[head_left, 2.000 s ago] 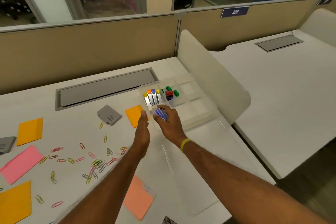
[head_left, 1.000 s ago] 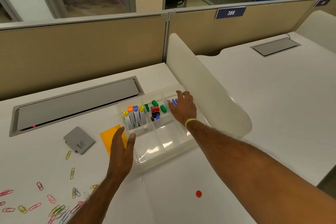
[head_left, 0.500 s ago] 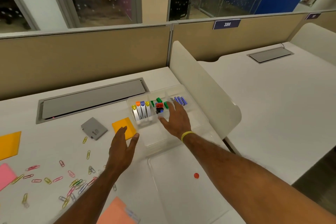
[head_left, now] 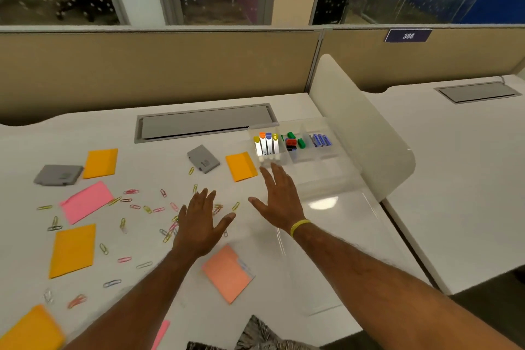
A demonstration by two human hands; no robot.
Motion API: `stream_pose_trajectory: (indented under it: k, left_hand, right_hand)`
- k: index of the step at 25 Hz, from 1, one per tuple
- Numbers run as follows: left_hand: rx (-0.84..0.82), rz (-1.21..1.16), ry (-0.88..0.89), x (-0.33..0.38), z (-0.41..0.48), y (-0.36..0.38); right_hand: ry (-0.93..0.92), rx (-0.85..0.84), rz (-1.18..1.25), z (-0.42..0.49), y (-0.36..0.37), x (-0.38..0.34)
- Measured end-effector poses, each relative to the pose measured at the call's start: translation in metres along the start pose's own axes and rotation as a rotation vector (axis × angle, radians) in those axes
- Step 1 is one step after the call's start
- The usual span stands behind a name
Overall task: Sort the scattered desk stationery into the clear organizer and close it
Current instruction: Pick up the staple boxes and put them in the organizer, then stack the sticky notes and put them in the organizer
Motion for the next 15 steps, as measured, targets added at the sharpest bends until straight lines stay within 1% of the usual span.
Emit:
stream_pose_trajectory:
  k: [6, 11, 13, 15]
  left_hand:
    - [-0.008, 0.11, -0.013, -0.048, -0.045, 0.003]
    - [-0.005, 0.125, -0.031, -0.073, -0.067, 0.009]
    - [-0.01, 0.125, -0.027, -0.076, -0.069, 0.011]
    - [-0.009, 0.118, -0.018, -0.08, -0.07, 0.011]
  right_hand:
    - [-0.078, -0.053, -0.003, -0.041, 0.034, -0.035]
    - [0.004, -0.134, 0.014, -0.07, 0.055, -0.045]
    - [0.072, -0.22, 0.036, -0.081, 0.062, -0.049]
    - [0.149, -0.319, 0.001, -0.09, 0.069, -0.054]
Point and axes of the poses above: each hand's wrist, its own z-axis towards the middle knuckle, its own y-axis out of the palm, x = y × z, the point moved 6 cm from there along z, towards the middle knuckle, and after that the axes turned 2 degrees about -y, right-handed, at the moved point
